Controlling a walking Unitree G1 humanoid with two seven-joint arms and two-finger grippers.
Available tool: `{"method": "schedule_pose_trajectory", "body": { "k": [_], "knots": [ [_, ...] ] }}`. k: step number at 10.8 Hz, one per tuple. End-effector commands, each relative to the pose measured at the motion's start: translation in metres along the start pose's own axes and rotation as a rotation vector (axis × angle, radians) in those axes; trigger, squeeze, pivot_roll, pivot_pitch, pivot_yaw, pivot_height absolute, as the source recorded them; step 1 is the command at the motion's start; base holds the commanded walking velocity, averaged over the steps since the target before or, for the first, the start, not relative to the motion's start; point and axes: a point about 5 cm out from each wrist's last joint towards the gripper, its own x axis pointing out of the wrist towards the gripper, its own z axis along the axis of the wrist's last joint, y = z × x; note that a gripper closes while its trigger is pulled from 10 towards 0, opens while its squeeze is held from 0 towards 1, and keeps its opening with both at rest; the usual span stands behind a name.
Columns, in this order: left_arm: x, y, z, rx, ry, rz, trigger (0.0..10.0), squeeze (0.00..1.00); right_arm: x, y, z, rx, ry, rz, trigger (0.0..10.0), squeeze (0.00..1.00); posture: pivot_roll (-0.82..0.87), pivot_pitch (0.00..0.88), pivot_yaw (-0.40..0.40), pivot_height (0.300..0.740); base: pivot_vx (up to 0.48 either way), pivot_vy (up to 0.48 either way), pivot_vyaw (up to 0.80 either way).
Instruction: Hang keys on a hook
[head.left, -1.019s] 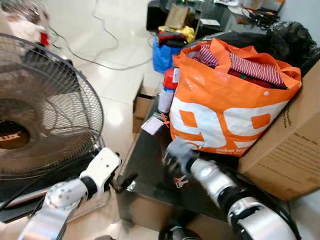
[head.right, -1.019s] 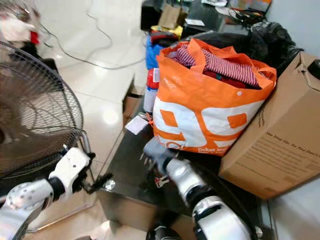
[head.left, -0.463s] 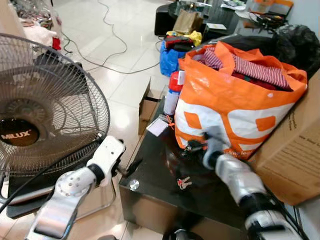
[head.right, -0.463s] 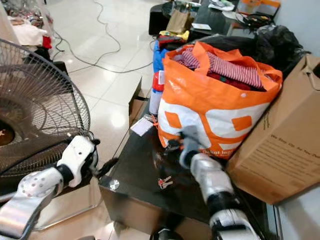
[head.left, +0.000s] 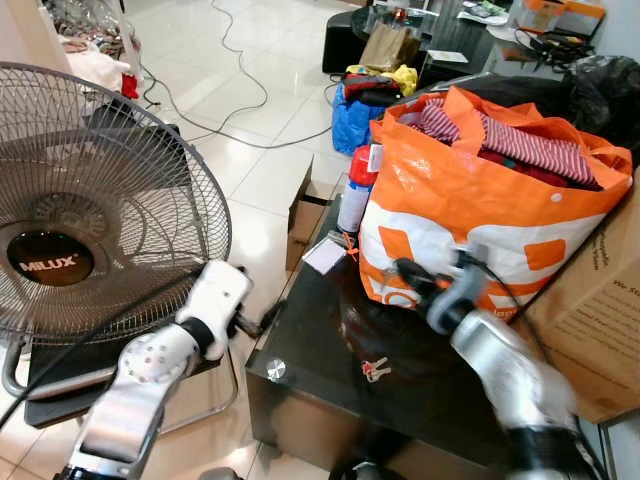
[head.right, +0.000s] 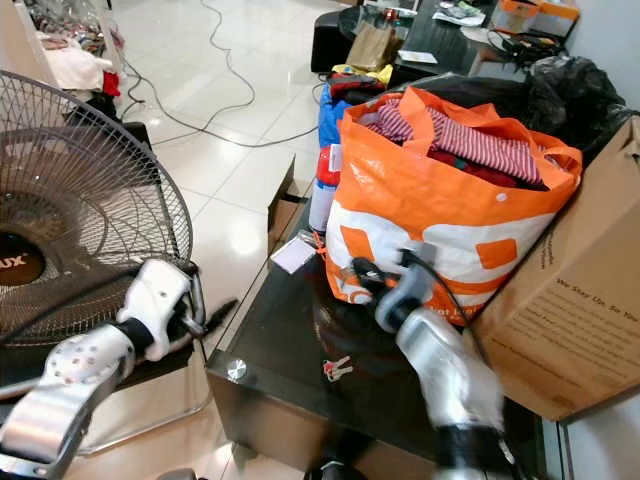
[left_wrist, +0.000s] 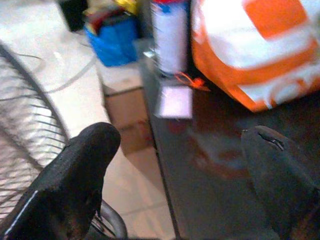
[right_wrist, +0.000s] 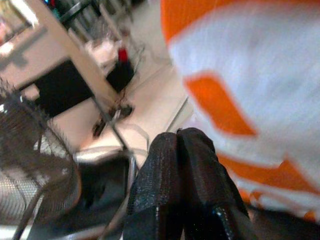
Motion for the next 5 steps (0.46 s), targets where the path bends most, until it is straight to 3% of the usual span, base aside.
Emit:
{"method": "schedule_pose_trajectory", "body": {
  "k": [1,2,3,4,5],
  "knots": [
    [0.0,0.003,0.008,0.003,-0.036,0.029,10.0,0.0,-0.006,0.003,0.015,-0.01,-0.069,-0.006,0.0,0.0,0.07,0.0,-0.103,0.74,0.0,0.0,0.0],
    [-0.002,0.005,0.013,0.0,-0.068,0.069,10.0,0.0,-0.019,0.013,0.026,-0.105,-0.154,-0.019,0.0,0.0,0.07,0.0,-0.097,0.74,0.0,0.0,0.0],
    [-0.002,0.007,0.017,0.004,-0.096,0.104,10.0,0.0,-0.025,0.023,0.032,-0.142,-0.21,-0.026,0.0,0.0,0.06,0.0,-0.092,0.74,0.0,0.0,0.0],
    [0.001,0.01,0.023,0.004,-0.129,0.148,10.0,0.0,-0.029,0.034,0.037,-0.171,-0.261,-0.025,1.9,0.0,0.05,0.0,-0.086,0.74,0.0,0.0,0.0],
    [0.004,0.01,0.027,-0.011,-0.146,0.164,10.0,0.0,-0.028,0.038,0.037,-0.172,-0.285,-0.048,10.0,0.0,0.05,0.0,-0.078,0.74,0.0,0.0,0.0]
  ]
}}
